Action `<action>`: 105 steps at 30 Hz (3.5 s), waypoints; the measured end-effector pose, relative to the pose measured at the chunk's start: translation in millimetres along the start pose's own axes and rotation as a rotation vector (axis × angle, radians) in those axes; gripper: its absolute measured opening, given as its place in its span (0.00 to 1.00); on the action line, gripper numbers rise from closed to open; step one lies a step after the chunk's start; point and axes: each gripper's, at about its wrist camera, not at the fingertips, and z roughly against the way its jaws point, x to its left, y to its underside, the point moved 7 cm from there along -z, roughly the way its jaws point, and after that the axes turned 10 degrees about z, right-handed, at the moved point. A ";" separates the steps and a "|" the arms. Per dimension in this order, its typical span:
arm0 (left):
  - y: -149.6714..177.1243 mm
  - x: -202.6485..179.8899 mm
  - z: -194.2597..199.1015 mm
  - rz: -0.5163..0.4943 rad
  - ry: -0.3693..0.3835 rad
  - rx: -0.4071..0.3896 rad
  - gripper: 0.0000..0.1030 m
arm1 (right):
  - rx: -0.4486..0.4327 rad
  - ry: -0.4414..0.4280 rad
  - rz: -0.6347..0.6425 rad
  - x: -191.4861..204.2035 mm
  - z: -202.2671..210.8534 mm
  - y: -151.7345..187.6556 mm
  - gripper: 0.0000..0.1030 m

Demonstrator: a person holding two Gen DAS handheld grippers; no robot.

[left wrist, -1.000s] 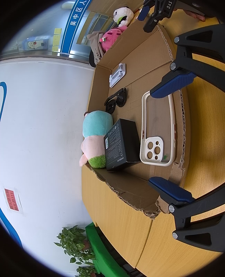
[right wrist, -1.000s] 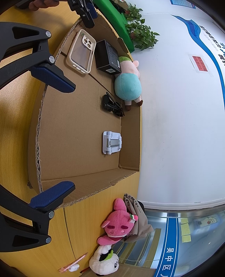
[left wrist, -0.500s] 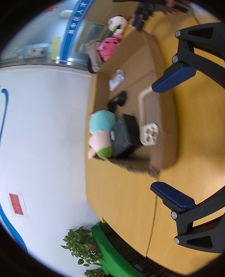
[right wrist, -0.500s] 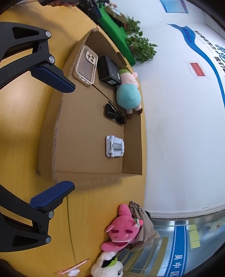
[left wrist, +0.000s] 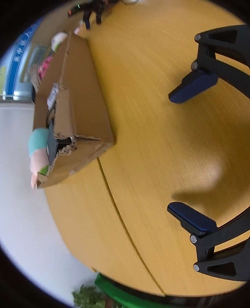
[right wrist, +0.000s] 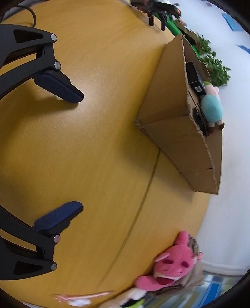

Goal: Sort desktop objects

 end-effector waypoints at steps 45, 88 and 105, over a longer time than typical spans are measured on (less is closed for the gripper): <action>-21.9 15.7 -19.8 -0.028 0.012 0.006 1.00 | -0.033 -0.055 0.106 -14.7 -12.5 -10.5 1.00; -20.1 14.5 -45.4 -0.027 0.012 0.007 1.00 | -0.034 -0.051 0.104 -13.2 -13.9 -10.9 1.00; -17.5 14.2 -44.3 -0.027 0.012 0.006 1.00 | -0.035 -0.051 0.104 -10.7 -12.6 -9.9 1.00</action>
